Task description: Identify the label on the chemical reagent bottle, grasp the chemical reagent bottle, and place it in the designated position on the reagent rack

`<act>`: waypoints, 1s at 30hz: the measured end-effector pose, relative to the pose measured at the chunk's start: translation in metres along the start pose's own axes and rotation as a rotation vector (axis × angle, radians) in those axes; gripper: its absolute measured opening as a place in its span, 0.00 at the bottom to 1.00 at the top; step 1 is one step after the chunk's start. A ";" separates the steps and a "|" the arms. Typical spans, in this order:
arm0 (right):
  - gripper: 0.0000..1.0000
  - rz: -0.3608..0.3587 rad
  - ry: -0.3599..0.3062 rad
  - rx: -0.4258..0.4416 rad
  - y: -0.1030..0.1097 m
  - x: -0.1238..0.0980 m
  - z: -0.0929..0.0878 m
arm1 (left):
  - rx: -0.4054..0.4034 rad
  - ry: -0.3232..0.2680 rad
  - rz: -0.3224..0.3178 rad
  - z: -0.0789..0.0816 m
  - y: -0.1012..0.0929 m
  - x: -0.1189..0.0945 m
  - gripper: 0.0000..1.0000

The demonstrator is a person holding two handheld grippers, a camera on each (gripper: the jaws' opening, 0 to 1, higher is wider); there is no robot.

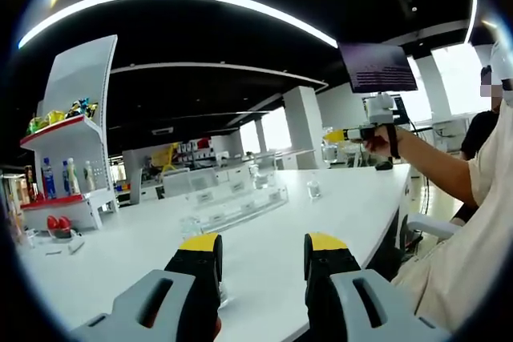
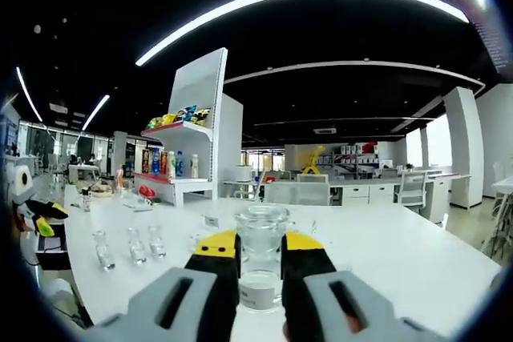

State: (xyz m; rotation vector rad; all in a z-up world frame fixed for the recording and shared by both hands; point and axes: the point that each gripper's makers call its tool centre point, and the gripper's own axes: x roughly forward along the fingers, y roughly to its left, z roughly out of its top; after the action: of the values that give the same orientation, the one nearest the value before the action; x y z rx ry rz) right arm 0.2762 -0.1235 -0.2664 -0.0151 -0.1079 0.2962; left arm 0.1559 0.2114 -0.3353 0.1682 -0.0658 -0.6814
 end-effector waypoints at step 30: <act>0.19 0.048 0.043 -0.013 0.024 0.067 -0.002 | -0.003 0.017 -0.004 -0.002 0.006 0.003 0.42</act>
State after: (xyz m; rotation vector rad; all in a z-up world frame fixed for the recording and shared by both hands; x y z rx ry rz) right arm 0.3335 -0.0807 -0.2620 -0.0372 -0.0673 0.3428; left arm 0.1621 0.2148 -0.3365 0.1707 -0.0483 -0.6837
